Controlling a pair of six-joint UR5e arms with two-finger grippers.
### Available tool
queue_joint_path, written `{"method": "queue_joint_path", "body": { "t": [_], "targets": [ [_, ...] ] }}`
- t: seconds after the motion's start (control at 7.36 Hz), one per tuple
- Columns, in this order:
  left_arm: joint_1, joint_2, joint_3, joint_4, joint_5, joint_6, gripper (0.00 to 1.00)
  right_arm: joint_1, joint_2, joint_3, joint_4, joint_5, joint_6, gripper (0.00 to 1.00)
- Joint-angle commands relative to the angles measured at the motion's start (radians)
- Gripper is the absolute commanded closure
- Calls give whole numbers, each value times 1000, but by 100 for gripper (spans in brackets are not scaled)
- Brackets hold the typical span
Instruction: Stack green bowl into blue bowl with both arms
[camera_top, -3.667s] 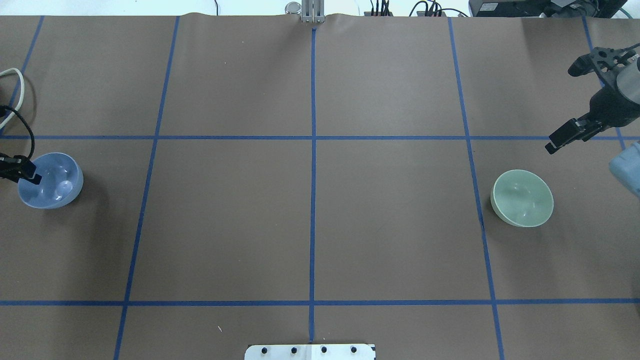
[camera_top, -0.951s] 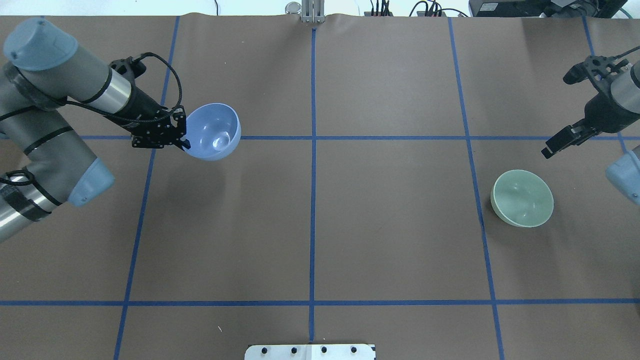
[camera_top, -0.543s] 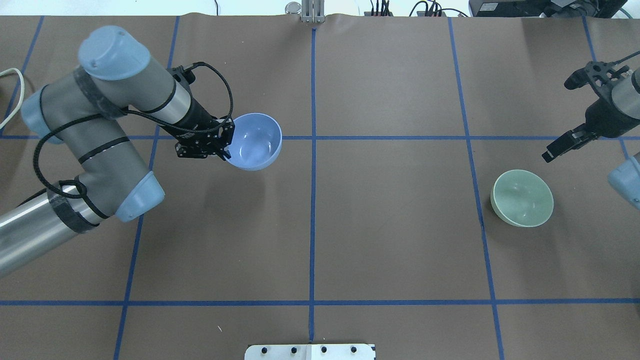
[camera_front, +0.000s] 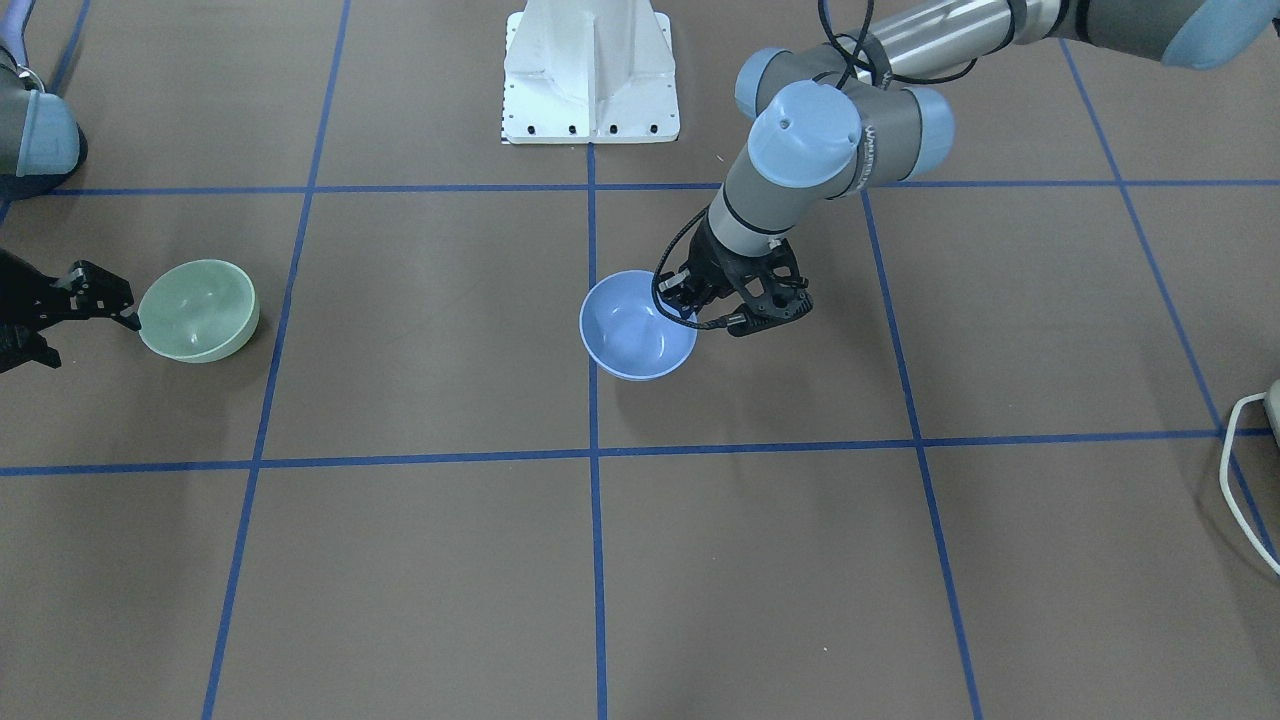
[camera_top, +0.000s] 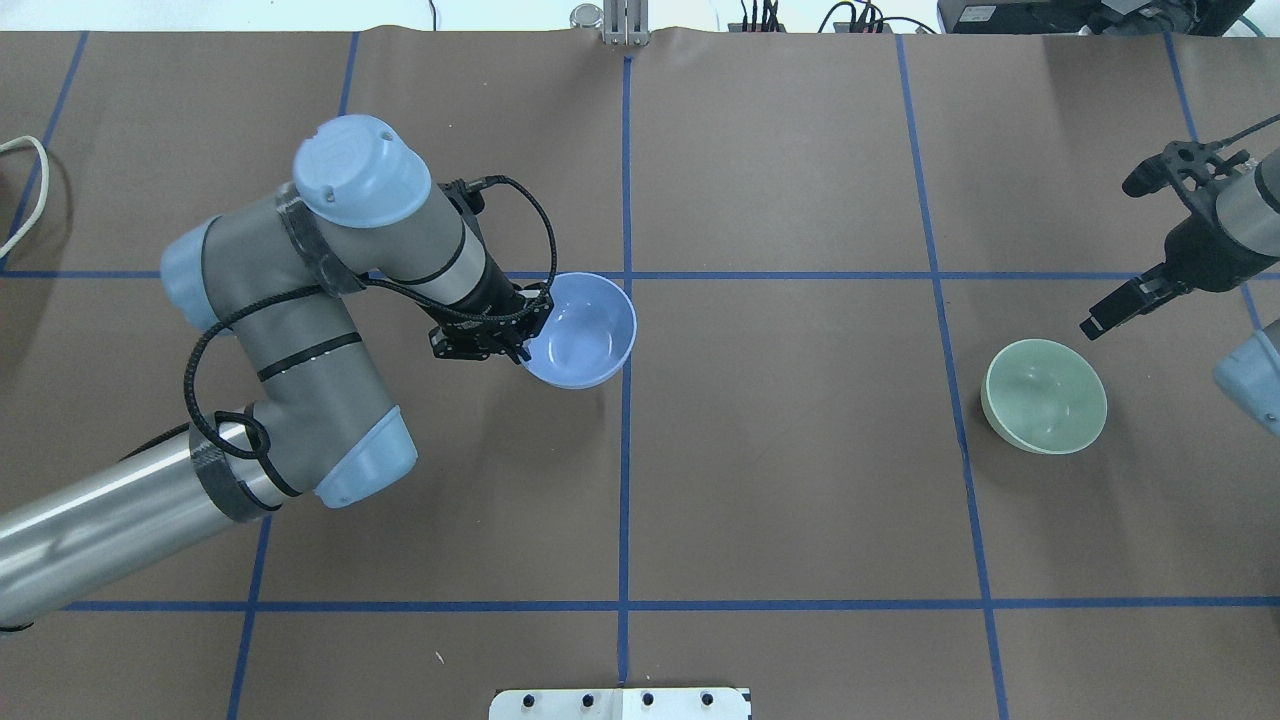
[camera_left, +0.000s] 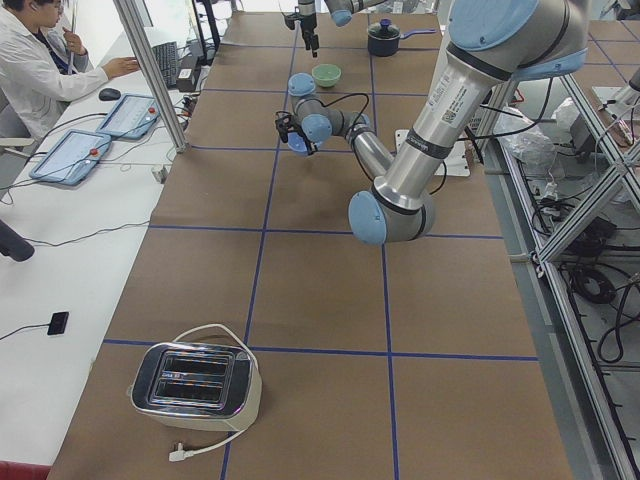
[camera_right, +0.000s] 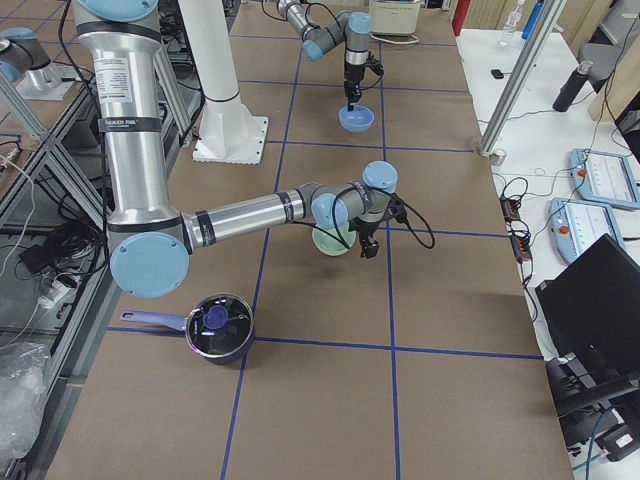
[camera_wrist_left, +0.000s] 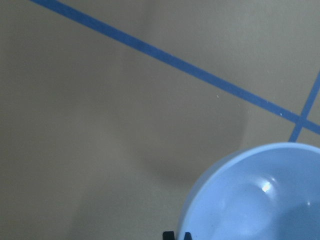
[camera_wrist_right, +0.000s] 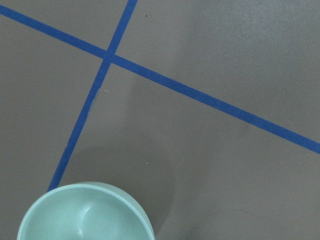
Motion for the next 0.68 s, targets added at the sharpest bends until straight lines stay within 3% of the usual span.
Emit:
{"method": "queue_joint_path", "body": {
  "t": [0.0, 0.54],
  "targets": [
    [41, -29, 37, -1, 37, -4, 93, -8, -3, 3, 3, -1, 0, 5],
    [70, -43, 59, -9, 59, -5, 92, -15, -13, 3, 36, -1, 10, 4]
  ]
}}
